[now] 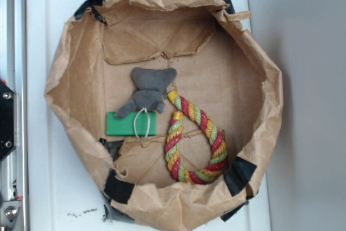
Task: Grab the gray animal.
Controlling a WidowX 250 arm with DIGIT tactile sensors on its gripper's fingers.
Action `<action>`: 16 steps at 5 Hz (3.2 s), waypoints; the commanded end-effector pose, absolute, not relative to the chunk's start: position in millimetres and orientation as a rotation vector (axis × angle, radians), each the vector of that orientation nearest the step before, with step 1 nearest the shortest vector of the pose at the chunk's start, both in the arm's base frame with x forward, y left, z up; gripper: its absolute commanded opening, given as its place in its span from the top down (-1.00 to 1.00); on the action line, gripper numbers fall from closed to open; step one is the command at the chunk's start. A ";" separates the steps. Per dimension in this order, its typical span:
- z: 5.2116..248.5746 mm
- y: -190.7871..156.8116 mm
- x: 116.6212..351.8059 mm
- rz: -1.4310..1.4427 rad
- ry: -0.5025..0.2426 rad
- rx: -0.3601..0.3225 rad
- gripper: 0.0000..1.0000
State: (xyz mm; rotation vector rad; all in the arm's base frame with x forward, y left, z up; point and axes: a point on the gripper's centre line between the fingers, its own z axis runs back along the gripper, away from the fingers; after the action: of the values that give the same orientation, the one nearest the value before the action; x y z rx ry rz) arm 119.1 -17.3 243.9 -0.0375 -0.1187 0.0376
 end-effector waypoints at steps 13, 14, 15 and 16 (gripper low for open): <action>71.4 9.3 270.2 1.028 -0.075 0.034 -1.00; 46.1 -1.9 261.9 1.003 -0.043 0.109 -1.00; 34.1 -2.1 255.4 0.978 -0.043 0.165 -1.00; 37.6 -3.5 258.7 1.010 -0.069 0.146 1.00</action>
State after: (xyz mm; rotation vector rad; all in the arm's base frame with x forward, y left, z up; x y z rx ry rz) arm 259.6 -5.2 31.5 0.1664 -0.0333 1.0127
